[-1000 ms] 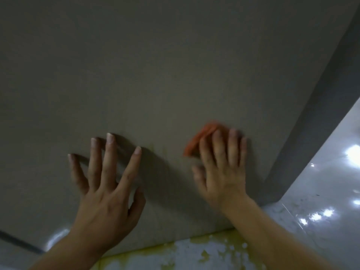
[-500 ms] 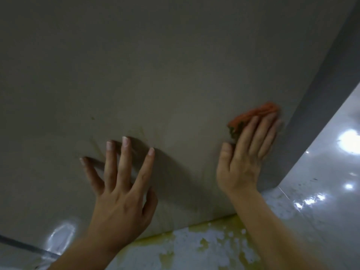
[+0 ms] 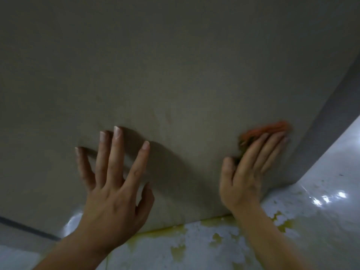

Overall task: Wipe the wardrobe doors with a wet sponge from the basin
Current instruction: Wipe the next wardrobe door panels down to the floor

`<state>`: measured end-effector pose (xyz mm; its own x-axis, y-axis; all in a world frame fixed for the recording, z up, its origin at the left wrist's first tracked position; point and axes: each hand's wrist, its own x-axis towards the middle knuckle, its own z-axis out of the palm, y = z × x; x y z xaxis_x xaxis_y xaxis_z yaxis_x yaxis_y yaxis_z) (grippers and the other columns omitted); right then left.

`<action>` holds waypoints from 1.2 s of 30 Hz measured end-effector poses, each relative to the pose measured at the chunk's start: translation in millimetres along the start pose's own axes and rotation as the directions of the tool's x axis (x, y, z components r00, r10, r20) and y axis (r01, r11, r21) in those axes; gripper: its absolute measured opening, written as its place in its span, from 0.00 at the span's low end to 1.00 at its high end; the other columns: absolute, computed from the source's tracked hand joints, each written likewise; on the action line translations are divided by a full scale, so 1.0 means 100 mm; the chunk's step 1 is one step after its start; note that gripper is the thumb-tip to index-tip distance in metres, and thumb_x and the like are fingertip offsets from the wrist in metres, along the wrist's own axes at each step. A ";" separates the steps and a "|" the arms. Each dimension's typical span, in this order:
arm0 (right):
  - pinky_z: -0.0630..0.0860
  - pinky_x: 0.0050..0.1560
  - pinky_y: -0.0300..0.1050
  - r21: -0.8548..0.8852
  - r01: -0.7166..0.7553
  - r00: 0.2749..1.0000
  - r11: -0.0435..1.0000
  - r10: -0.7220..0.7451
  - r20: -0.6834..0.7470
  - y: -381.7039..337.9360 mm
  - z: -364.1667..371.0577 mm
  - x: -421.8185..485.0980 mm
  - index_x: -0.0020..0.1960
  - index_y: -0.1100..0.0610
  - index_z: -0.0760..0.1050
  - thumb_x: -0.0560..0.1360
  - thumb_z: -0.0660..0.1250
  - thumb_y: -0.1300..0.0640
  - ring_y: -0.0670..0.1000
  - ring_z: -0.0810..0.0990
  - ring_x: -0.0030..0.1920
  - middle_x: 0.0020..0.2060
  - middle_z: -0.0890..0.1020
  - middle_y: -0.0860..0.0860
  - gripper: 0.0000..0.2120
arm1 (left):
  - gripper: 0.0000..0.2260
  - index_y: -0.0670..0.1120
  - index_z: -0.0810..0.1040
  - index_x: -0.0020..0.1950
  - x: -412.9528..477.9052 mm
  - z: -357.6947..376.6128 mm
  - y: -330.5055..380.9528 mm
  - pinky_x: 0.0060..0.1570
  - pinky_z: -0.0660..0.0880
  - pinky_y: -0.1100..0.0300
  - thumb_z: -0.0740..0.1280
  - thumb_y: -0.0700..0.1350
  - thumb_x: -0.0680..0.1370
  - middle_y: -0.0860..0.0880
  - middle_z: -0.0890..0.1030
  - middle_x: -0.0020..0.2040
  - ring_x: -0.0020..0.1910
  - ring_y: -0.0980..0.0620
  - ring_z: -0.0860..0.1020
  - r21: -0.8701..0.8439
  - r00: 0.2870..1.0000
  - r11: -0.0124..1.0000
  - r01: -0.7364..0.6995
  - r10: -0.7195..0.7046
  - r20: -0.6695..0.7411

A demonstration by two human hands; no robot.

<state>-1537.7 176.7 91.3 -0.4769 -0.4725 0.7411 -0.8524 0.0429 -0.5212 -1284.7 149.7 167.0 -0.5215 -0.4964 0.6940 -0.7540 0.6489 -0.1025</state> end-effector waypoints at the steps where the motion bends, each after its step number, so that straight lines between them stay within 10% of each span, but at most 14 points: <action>1: 0.49 0.75 0.76 -0.040 0.123 0.990 0.992 -0.120 0.071 -0.05 0.03 -0.13 0.81 0.65 0.44 0.83 0.51 0.44 0.74 0.43 0.79 0.79 0.47 0.70 0.36 | 0.33 0.45 0.59 0.80 -0.05 -0.02 -0.06 0.74 0.47 0.25 0.63 0.50 0.77 0.36 0.45 0.83 0.82 0.36 0.44 0.004 1.000 1.000 0.024 -0.024 -0.008; 7: 0.38 0.77 0.68 -0.149 0.561 0.823 0.814 -0.567 -0.002 -0.92 0.02 0.56 0.81 0.52 0.50 0.83 0.52 0.43 0.63 0.43 0.81 0.79 0.49 0.57 0.31 | 0.37 0.46 0.51 0.83 -0.23 -0.11 -0.57 0.75 0.43 0.29 0.63 0.51 0.78 0.39 0.40 0.83 0.82 0.35 0.41 0.067 0.998 0.996 0.055 -0.052 -0.046; 12: 0.41 0.80 0.64 -0.246 0.798 0.597 0.550 -0.776 0.202 -0.99 0.30 0.06 0.83 0.50 0.52 0.79 0.61 0.43 0.57 0.45 0.83 0.83 0.47 0.49 0.36 | 0.35 0.46 0.53 0.83 -0.38 -0.18 -0.93 0.75 0.45 0.28 0.63 0.51 0.78 0.40 0.42 0.83 0.82 0.37 0.43 0.062 0.998 0.998 0.011 -0.007 -0.059; 20: 0.39 0.78 0.67 -0.314 0.768 0.615 0.559 -0.780 0.117 -2.03 0.07 0.77 0.84 0.52 0.46 0.82 0.56 0.44 0.60 0.40 0.82 0.83 0.42 0.52 0.35 | 0.37 0.48 0.48 0.84 -0.53 -0.48 -1.38 0.75 0.46 0.28 0.61 0.53 0.78 0.41 0.40 0.83 0.82 0.38 0.43 -0.042 0.985 0.989 0.143 -0.146 -0.093; 26: 0.46 0.81 0.58 -0.237 0.962 0.232 0.139 -0.871 0.433 -2.20 0.12 0.45 0.82 0.50 0.58 0.74 0.69 0.49 0.54 0.51 0.82 0.83 0.54 0.48 0.40 | 0.38 0.50 0.46 0.84 -0.58 -0.68 -1.62 0.75 0.48 0.28 0.61 0.52 0.78 0.43 0.40 0.84 0.83 0.40 0.42 -0.109 0.969 0.968 0.225 -0.234 -0.081; 32: 0.44 0.80 0.63 -0.162 0.945 0.317 0.285 -0.918 0.236 -3.07 0.22 0.76 0.82 0.53 0.59 0.80 0.62 0.52 0.59 0.53 0.82 0.80 0.58 0.52 0.32 | 0.37 0.45 0.44 0.84 -0.65 -0.62 -1.70 0.78 0.43 0.33 0.59 0.52 0.80 0.43 0.38 0.83 0.82 0.38 0.40 -0.161 0.932 0.934 0.320 -0.341 -0.124; 36: 0.48 0.80 0.60 -0.140 0.984 0.157 0.111 -0.913 0.376 -2.56 0.30 0.40 0.82 0.56 0.58 0.77 0.67 0.53 0.56 0.55 0.82 0.82 0.58 0.52 0.37 | 0.32 0.42 0.47 0.83 -0.67 -0.61 -1.73 0.79 0.46 0.34 0.55 0.53 0.84 0.42 0.42 0.83 0.82 0.37 0.44 -0.171 0.925 0.932 0.320 -0.346 -0.158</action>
<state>-1332.0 120.9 241.8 0.7845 -0.4441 0.4329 -0.5938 -0.3366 0.7308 -1094.5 106.0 182.1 -0.1580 -0.5925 0.7899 -0.8011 0.5446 0.2482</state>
